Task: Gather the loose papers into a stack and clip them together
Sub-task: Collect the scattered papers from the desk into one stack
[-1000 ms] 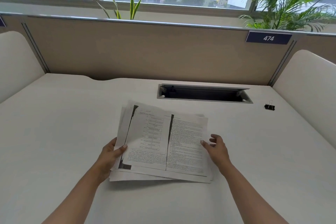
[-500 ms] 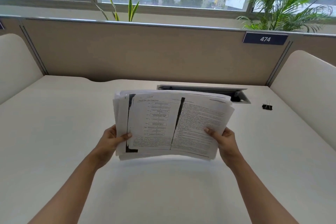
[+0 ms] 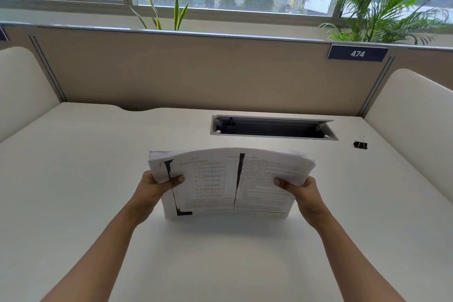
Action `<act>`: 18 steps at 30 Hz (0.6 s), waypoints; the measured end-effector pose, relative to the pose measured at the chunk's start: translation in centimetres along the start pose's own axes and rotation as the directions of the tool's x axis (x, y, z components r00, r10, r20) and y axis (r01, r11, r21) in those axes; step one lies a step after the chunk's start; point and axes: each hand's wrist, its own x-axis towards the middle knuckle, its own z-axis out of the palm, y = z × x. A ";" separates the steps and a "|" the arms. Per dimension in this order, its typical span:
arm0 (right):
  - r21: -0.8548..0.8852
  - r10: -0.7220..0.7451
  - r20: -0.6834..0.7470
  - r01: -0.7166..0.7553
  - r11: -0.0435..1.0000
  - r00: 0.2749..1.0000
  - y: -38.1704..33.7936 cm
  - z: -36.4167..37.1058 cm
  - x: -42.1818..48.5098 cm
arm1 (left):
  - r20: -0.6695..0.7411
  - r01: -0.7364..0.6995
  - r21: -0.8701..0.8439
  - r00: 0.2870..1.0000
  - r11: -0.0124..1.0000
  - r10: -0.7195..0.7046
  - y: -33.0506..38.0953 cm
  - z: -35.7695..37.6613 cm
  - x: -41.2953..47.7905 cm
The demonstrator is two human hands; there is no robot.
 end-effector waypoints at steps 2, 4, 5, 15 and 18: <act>0.000 0.005 0.009 -0.005 1.000 1.000 0.0 -0.2 0.0 | -0.001 -0.036 0.004 0.999 0.999 0.036 0.2 -0.2 0.1; -0.005 0.005 0.022 -0.005 1.000 1.000 -0.3 -0.3 0.0 | 0.004 -0.068 0.011 0.998 0.998 0.068 0.4 -0.2 0.1; -0.004 0.005 0.031 -0.005 1.000 1.000 -0.3 -0.3 0.1 | 0.009 -0.075 0.016 0.997 0.997 0.075 0.5 -0.2 0.2; -0.003 -0.036 -0.016 0.036 0.999 0.999 -1.0 0.5 0.4 | -0.026 -0.096 -0.004 0.995 0.995 0.095 1.0 0.4 0.5; 0.004 -0.050 -0.017 0.050 0.999 0.999 -1.3 0.5 0.3 | -0.010 -0.114 0.022 0.993 0.993 0.114 1.2 0.3 0.5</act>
